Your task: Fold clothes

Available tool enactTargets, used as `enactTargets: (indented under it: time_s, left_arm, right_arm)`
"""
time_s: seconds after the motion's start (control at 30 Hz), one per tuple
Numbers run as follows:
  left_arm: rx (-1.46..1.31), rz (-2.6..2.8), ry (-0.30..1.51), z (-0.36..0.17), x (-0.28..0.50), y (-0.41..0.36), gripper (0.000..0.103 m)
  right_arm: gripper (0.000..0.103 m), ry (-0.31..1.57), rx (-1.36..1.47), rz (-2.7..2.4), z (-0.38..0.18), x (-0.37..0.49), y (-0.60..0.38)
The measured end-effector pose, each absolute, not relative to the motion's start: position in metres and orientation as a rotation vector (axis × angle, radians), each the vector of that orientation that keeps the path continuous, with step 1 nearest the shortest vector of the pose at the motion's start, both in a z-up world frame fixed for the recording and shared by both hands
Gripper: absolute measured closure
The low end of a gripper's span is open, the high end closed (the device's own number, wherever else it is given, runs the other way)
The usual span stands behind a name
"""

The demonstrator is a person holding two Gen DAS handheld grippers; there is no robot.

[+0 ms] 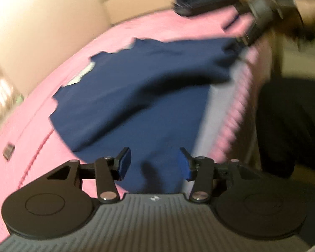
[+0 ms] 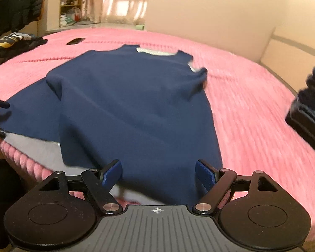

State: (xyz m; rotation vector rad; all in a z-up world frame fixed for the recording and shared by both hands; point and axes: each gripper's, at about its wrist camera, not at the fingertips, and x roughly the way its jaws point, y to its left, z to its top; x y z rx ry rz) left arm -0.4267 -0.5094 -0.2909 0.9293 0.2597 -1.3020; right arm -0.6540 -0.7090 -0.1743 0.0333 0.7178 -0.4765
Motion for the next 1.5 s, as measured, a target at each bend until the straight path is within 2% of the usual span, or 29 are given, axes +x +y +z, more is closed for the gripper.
enactTargets:
  time_s: [0.2, 0.3, 0.33, 0.43, 0.5, 0.63, 0.8, 1.1, 1.17, 1.33, 1.4, 1.43, 1.5]
  left_arm:
    - [1.156, -1.221, 0.091, -0.325, -0.471, -0.516, 0.06]
    - [1.234, -1.137, 0.022, -0.332, -0.468, -0.509, 0.086]
    - [1.253, -1.111, 0.009, -0.334, -0.467, -0.507, 0.099]
    - [1.304, -1.108, -0.059, -0.341, -0.471, -0.504, 0.101]
    - [1.238, -1.08, -0.076, -0.329, -0.466, -0.499, 0.102]
    - [1.016, -0.917, 0.097, -0.3, -0.433, -0.461, 0.102]
    - [0.975, -0.909, 0.226, -0.321, -0.433, -0.455, 0.102]
    - [0.808, -0.918, 0.39, -0.32, -0.403, -0.454, 0.101]
    - [0.773, -0.931, 0.419, -0.316, -0.399, -0.451, 0.101]
    - [0.77, -0.942, 0.417, -0.316, -0.404, -0.444, 0.101]
    - [0.75, -0.94, 0.425, -0.315, -0.404, -0.443, 0.101]
    - [0.742, -0.941, 0.431, -0.315, -0.403, -0.443, 0.101]
    - [0.742, -0.944, 0.437, -0.316, -0.403, -0.444, 0.101]
  right_arm:
    - [0.023, 0.729, 0.01, -0.514, -0.17, -0.662, -0.703]
    - [0.023, 0.739, -0.06, -0.511, -0.173, -0.654, -0.695]
    - [0.023, 0.746, -0.1, -0.497, -0.175, -0.651, -0.69]
    - [0.023, 0.769, -0.22, -0.461, -0.18, -0.645, -0.679]
    - [0.023, 0.771, -0.241, -0.476, -0.18, -0.65, -0.681]
    - [0.023, 0.796, -0.207, -0.494, -0.189, -0.663, -0.692]
    - [0.023, 0.799, -0.15, -0.478, -0.194, -0.68, -0.694]
    - [0.023, 0.857, -0.331, -0.556, -0.214, -0.694, -0.682]
    - [0.023, 0.84, -0.381, -0.522, -0.22, -0.695, -0.678]
    - [0.023, 0.63, -0.259, -0.604, -0.197, -0.71, -0.684]
    - [0.023, 0.608, -0.226, -0.628, -0.195, -0.712, -0.688]
    - [0.025, 0.618, -0.223, -0.63, -0.196, -0.711, -0.69]
    - [0.055, 0.651, -0.21, -0.619, -0.2, -0.709, -0.696]
